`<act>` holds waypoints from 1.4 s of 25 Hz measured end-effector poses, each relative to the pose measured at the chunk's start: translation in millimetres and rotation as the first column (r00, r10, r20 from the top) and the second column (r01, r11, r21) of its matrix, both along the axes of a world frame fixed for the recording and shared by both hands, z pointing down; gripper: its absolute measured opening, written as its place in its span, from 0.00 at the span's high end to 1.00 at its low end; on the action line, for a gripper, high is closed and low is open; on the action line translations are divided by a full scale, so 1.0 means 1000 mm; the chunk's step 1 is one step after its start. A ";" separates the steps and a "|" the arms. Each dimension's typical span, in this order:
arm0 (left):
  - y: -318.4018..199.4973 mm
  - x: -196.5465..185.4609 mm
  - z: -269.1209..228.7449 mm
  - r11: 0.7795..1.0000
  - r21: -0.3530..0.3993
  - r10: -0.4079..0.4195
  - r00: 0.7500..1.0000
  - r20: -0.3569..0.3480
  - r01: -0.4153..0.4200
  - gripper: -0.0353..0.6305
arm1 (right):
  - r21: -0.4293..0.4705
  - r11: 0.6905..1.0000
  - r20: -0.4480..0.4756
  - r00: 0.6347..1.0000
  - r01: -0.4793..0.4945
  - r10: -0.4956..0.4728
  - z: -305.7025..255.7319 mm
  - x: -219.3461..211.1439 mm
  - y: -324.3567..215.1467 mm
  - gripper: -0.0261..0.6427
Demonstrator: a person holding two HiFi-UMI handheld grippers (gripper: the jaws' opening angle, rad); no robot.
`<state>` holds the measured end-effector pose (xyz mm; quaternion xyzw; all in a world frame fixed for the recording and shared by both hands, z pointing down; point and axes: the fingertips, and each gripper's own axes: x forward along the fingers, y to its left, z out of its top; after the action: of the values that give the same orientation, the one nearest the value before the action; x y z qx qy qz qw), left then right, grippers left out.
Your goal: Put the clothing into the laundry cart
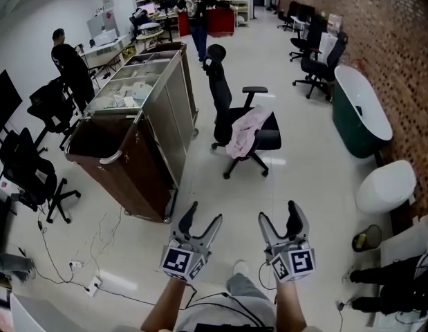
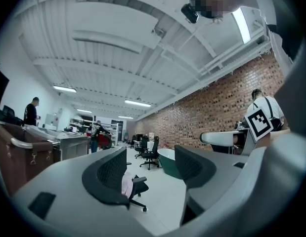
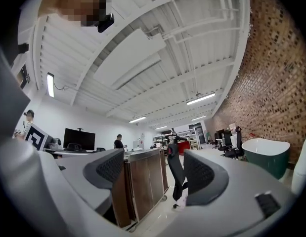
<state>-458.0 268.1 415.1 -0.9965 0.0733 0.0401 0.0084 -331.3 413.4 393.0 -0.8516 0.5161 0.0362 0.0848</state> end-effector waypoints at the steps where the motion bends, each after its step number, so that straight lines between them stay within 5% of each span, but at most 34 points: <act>1: -0.004 0.022 -0.006 1.000 0.008 0.003 1.000 -0.005 -0.003 0.51 | 0.005 1.000 -0.017 1.000 -0.003 0.003 -0.007 0.021 -0.004 0.36; 7: -0.012 0.121 -0.033 0.998 0.063 0.022 0.999 -0.026 -0.020 0.50 | 0.013 1.000 -0.065 0.998 0.000 0.001 -0.020 0.117 -0.012 0.36; 17: -0.047 0.196 -0.029 0.996 0.086 0.008 1.000 -0.007 -0.008 0.50 | 0.025 0.999 -0.020 0.999 0.031 -0.030 -0.004 0.187 -0.050 0.36; 24: -0.065 0.272 -0.032 0.997 -0.003 0.071 0.997 -0.008 -0.071 0.50 | -0.002 0.999 -0.008 0.999 -0.038 0.038 0.016 0.254 -0.065 0.36; 32: -0.155 0.380 -0.015 0.994 0.056 0.092 0.996 -0.021 -0.090 0.50 | -0.028 0.998 -0.044 0.998 -0.050 0.048 0.004 0.353 -0.152 0.36; 35: -0.192 0.413 -0.026 0.995 0.011 0.101 0.994 -0.032 -0.100 0.50 | -0.026 0.999 -0.052 0.998 -0.033 0.032 -0.005 0.384 -0.200 0.37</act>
<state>-45.4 76.2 388.9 -0.9981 0.0229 0.0571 0.0100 52.2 213.6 387.8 -0.8597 0.5046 0.0526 0.0593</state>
